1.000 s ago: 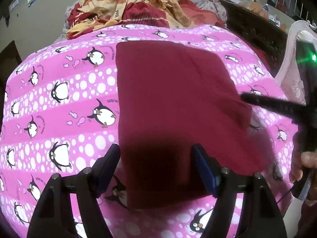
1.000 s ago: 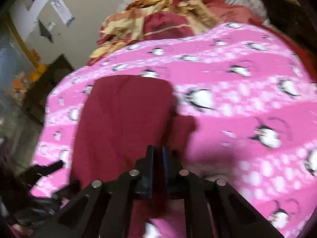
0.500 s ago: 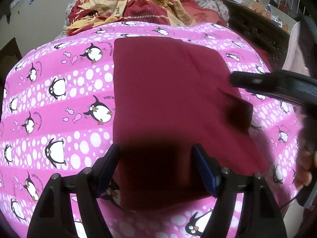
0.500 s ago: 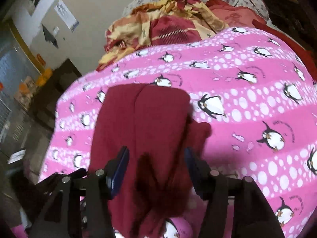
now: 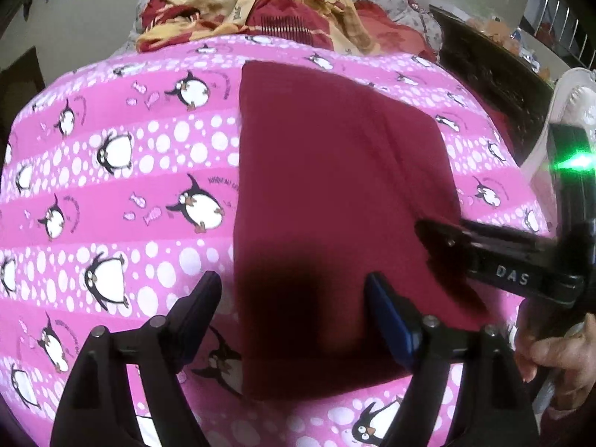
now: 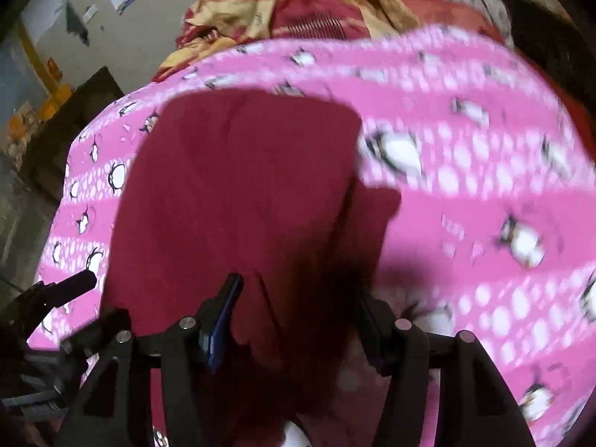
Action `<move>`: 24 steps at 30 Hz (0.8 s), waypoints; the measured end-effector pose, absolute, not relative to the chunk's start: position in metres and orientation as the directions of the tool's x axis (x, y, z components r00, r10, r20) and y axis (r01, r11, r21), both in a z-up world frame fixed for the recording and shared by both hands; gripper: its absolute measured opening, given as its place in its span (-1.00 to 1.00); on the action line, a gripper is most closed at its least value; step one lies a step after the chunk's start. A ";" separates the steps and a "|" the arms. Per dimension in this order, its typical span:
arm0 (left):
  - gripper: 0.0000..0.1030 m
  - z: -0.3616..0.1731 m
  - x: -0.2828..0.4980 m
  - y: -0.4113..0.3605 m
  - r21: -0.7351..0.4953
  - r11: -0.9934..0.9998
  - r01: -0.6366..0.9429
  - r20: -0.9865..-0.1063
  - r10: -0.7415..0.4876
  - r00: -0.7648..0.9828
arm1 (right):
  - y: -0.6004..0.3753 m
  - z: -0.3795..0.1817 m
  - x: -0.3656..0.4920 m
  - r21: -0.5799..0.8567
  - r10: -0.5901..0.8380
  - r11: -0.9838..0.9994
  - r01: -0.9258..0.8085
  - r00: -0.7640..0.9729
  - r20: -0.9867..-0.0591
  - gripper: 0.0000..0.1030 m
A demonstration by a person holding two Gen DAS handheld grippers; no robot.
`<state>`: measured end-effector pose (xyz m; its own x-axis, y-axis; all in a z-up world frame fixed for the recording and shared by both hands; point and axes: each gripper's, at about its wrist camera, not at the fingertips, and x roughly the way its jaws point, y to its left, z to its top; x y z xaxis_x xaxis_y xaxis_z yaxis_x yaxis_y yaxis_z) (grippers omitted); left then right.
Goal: Fold small clothes
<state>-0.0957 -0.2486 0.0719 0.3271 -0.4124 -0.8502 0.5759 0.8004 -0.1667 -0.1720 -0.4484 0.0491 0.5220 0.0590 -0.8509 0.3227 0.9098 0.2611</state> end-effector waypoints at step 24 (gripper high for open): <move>0.58 0.070 -0.090 -0.253 -0.186 0.810 0.556 -0.847 -0.418 0.327 | -0.444 0.051 -0.153 0.266 0.053 0.902 0.340 0.525 -0.850 0.23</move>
<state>-0.0899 -0.2526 0.0701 0.3268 -0.4183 -0.8475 0.5559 0.8102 -0.1855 -0.1525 -0.4437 0.0510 0.5249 0.0528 -0.8495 0.3399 0.9020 0.2661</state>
